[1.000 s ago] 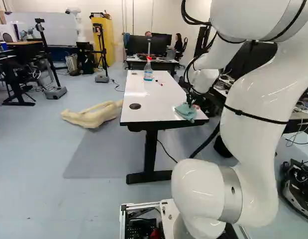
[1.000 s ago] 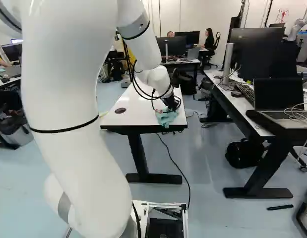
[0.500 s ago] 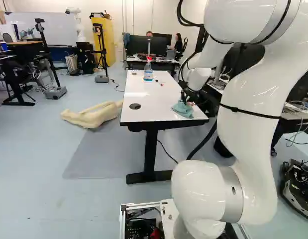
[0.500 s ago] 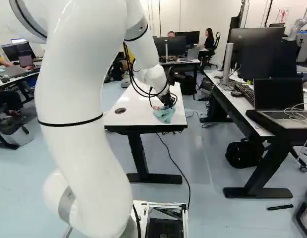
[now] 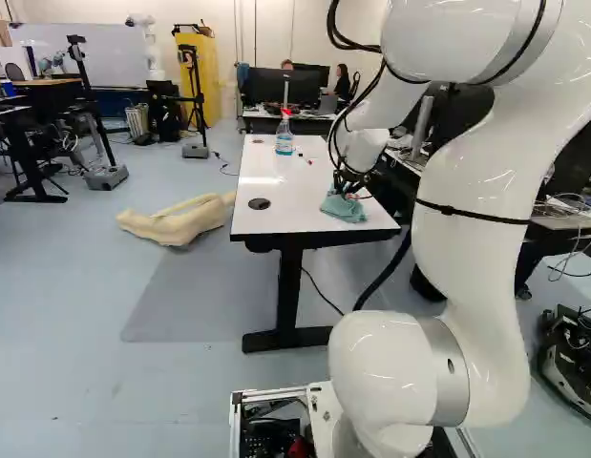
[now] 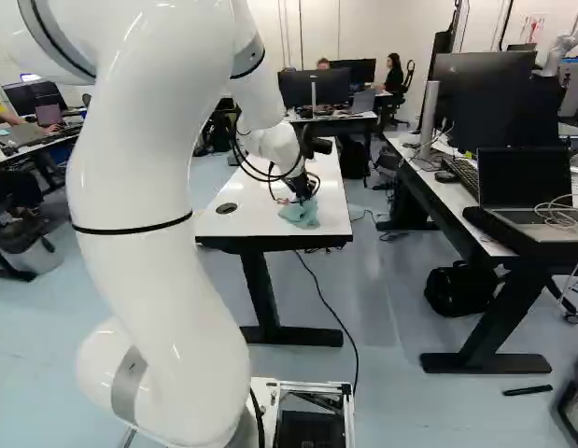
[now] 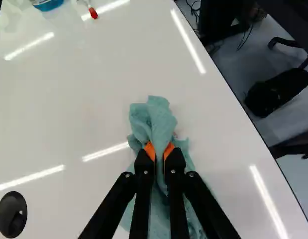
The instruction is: Clean the table with the green towel
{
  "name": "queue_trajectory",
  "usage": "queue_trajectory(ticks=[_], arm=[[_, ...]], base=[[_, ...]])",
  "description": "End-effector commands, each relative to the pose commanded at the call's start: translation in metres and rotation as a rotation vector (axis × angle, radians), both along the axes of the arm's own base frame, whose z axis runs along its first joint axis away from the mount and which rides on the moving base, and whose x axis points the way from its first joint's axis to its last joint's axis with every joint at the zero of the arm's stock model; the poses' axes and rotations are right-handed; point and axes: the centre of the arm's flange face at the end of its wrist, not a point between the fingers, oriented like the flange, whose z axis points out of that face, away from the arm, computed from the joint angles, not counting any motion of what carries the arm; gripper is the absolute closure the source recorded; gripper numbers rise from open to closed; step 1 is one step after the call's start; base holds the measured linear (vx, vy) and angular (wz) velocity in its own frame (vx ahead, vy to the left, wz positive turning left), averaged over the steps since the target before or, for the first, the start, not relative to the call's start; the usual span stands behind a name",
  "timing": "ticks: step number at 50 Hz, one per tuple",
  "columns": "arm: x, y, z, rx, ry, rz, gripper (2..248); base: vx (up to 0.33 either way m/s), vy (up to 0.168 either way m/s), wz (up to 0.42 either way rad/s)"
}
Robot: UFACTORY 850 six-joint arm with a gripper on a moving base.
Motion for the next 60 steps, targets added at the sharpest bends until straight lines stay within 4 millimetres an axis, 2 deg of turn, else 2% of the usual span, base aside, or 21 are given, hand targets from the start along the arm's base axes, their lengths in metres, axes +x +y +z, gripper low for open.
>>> queue_trajectory(ticks=[12,20,28,42,60], arm=[[-0.005,0.020,0.000,0.001,0.004,0.035,212],[-0.016,0.030,0.001,0.002,0.010,0.050,212],[-0.031,0.032,0.001,0.003,0.016,0.050,212],[-0.055,0.024,0.002,0.004,0.024,0.026,212],[-0.072,-0.004,0.002,0.006,0.027,-0.035,212]], base=[[0.000,0.000,0.000],[0.000,0.000,0.000],[0.000,0.000,0.000],[0.000,0.000,0.000],[0.000,0.000,0.000]])
